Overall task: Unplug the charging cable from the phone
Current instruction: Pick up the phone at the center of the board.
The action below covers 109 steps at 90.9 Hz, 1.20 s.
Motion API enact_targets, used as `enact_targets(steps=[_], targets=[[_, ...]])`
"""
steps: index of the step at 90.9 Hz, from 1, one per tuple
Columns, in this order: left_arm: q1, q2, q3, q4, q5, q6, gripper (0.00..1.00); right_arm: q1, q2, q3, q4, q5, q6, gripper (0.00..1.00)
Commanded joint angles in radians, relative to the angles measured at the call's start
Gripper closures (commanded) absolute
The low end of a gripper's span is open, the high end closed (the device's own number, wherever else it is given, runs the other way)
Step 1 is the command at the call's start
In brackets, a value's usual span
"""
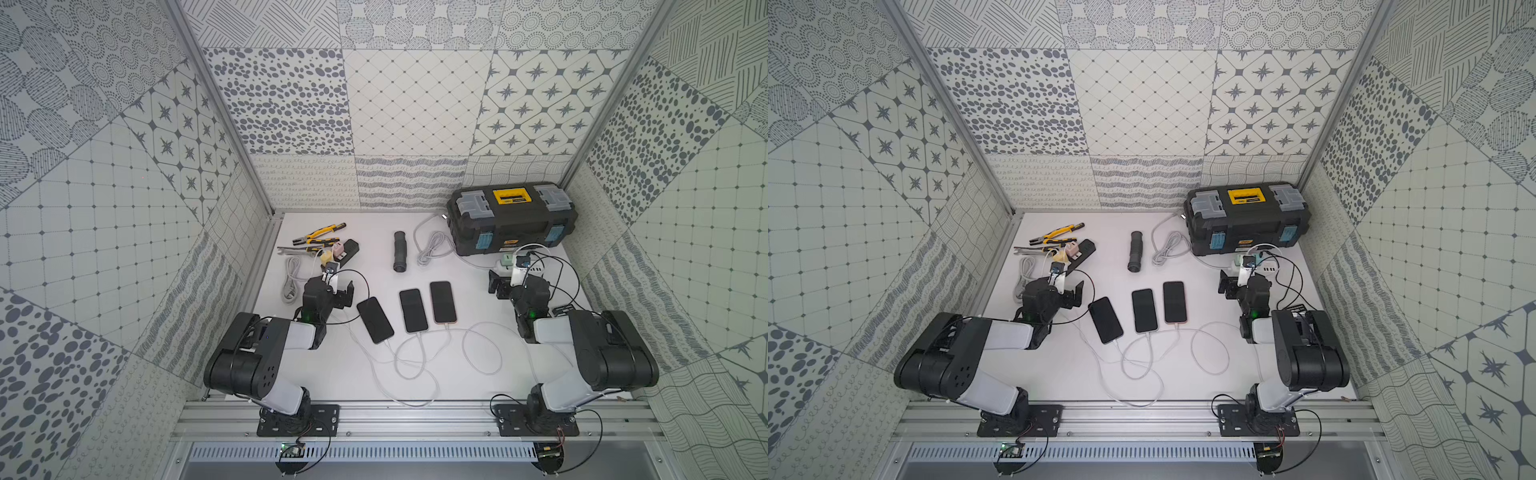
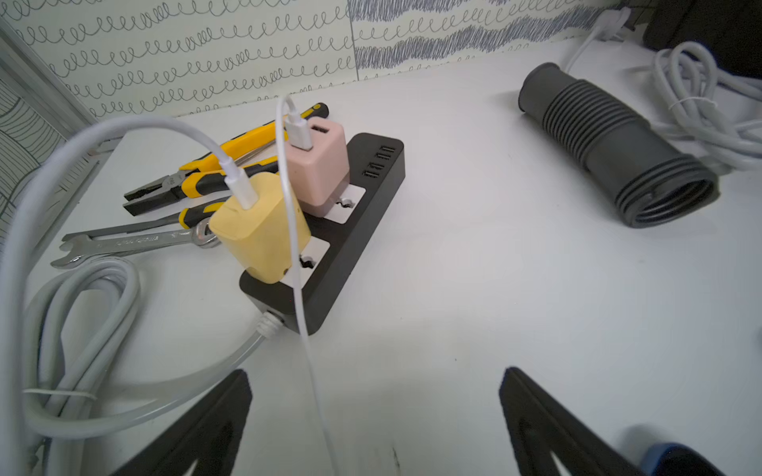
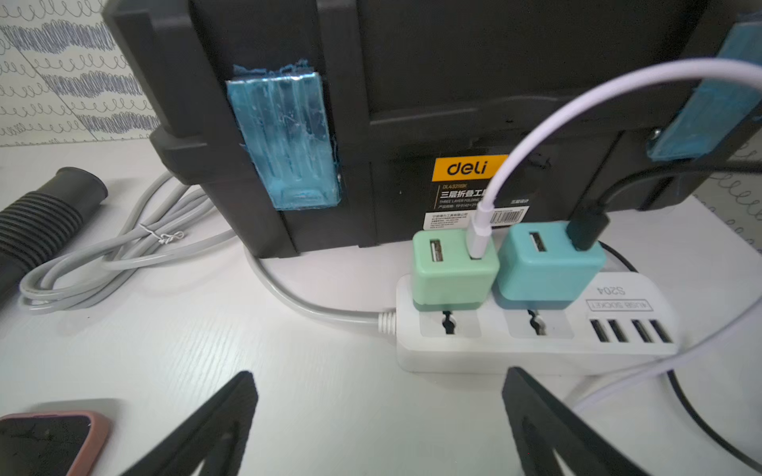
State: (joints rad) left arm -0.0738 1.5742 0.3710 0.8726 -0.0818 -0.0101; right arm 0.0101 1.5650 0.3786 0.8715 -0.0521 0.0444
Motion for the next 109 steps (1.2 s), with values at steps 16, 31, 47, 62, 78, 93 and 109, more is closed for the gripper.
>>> enact_targets(steps=[16,31,47,62,78,93,109], targets=[[0.002,0.005,0.01,0.049,-0.006,-0.004,0.02,0.004,0.004,0.017,0.029,0.0,-0.009,0.03],[0.002,0.004,0.01,0.051,-0.007,-0.004,0.02,0.004,0.004,0.019,0.029,0.0,-0.009,0.03],[0.003,0.003,0.008,0.055,-0.032,-0.009,0.02,0.004,-0.001,0.014,0.036,-0.012,-0.016,0.03],[0.002,-0.072,-0.007,0.025,-0.07,-0.026,0.02,0.009,-0.108,0.03,-0.086,-0.016,-0.024,0.03],[-0.001,-0.147,0.019,-0.103,-0.092,-0.037,0.02,0.044,-0.235,0.122,-0.378,-0.007,-0.062,0.03],[-0.009,-0.222,0.092,-0.319,-0.116,-0.078,0.02,0.111,-0.306,0.272,-0.718,0.031,-0.05,0.03],[-0.008,-0.271,0.221,-0.621,-0.085,-0.217,0.02,0.226,-0.315,0.438,-1.036,0.118,0.015,0.03]])
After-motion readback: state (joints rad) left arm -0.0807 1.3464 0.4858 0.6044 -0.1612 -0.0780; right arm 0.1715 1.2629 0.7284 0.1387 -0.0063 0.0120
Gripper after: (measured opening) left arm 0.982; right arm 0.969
